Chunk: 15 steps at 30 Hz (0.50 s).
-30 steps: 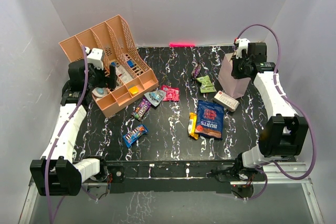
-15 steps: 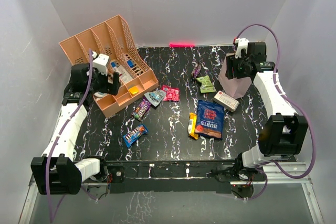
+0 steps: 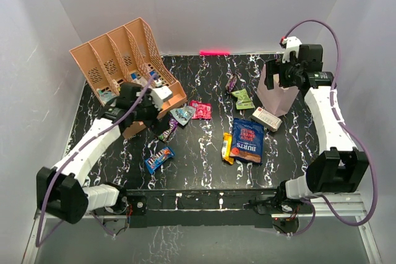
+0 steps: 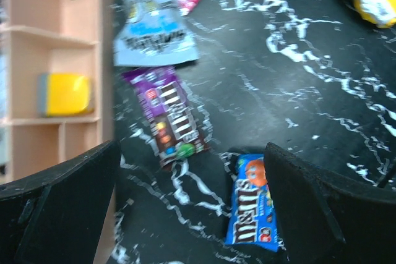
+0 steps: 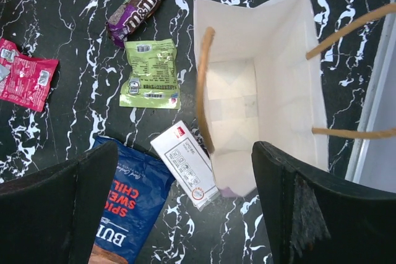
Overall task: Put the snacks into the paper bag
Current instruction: Move the paper bag to the center of the board, then pick up the snack from the center of the board.
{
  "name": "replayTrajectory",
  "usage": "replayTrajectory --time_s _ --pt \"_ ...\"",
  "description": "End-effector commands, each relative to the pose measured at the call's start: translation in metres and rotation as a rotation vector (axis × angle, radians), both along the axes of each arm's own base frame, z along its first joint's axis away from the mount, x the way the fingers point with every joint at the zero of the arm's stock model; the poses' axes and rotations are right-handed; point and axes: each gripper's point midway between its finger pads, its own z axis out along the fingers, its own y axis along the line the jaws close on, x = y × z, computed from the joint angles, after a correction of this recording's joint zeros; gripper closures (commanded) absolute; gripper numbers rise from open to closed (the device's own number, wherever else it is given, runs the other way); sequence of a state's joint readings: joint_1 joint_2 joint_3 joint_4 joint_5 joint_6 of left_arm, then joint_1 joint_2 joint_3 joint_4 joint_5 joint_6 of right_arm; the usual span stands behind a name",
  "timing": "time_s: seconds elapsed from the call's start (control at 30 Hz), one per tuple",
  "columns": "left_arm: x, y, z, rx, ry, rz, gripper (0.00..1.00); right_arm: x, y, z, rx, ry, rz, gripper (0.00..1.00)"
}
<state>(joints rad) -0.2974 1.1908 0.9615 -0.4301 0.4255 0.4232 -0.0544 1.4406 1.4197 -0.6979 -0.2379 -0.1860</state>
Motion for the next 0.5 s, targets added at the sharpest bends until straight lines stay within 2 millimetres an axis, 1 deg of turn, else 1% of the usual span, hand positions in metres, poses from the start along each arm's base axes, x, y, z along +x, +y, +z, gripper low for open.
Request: replayTrajectory --time_s 0.0,0.07,0.13,0.17,0.3,0.47 --pt "-0.008 -0.051 -0.002 -0.035 0.059 -0.131 0.03 -0.006 -0.003 0.052 -0.035 -0.140 0.000 0.06" --pt "-0.007 -0.076 -0.003 -0.062 0.089 -0.151 0.05 -0.011 -0.002 0.056 -0.042 -0.157 0.010 0.05" --pt "-0.004 -0.102 -0.009 -0.090 0.134 -0.161 0.06 -0.016 -0.002 0.060 -0.048 -0.177 0.015 0.05" --pt "-0.001 -0.116 -0.008 -0.106 0.145 -0.170 0.07 -0.018 -0.002 0.061 -0.053 -0.183 0.019 0.05" --pt "0.003 -0.166 -0.019 -0.154 0.240 -0.195 0.12 -0.024 -0.006 0.060 -0.086 -0.194 0.017 0.05" --pt "0.008 -0.218 -0.038 -0.225 0.389 -0.199 0.20 -0.030 -0.011 0.058 -0.108 -0.198 0.007 0.05"
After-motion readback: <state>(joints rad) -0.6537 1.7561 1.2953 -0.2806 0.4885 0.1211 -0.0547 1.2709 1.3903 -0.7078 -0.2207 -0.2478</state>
